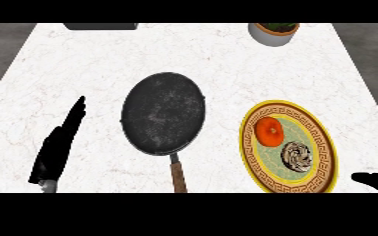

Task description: Pick the cupcake from the plate and place it in the pan

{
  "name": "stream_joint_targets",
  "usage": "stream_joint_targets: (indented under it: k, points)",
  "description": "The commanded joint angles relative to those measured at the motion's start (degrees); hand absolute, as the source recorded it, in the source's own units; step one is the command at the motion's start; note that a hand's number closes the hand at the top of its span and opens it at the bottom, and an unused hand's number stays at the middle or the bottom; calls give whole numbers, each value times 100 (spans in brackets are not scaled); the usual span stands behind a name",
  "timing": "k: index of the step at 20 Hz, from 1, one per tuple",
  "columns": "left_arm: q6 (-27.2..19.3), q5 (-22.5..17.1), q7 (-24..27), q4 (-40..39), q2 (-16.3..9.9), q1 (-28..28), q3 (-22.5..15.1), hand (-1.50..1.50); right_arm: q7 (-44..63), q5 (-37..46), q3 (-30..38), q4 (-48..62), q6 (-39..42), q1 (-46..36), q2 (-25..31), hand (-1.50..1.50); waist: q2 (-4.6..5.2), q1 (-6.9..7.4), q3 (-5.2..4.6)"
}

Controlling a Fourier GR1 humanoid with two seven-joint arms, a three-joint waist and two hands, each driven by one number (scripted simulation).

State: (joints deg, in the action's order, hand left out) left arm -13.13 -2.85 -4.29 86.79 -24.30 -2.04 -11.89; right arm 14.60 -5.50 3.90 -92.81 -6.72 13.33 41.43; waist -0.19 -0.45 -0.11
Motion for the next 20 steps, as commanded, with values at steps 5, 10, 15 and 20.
stream_joint_targets:
  k: [5, 10, 15, 20]
  points:
    - [107, 60, -198, 396, -48, -126, 23, 0, 1371, -521, -234, -1024, 1578, -350, 957, -150, 8, 75, 4]
    - [12, 257, -185, 324, 212, -138, -10, 0, 2429, -312, -816, -1213, 1730, -1307, 653, -150, 20, 91, 5]
    - [273, 226, -355, 638, 70, -224, 207, 0, 3366, -560, -838, -802, 2245, -1985, 513, -150, 18, 93, 9]
    - [392, 214, -546, 579, 142, -6, 311, 0, 3672, -339, -1376, -222, 2690, -2657, 93, -150, 24, 111, 11]
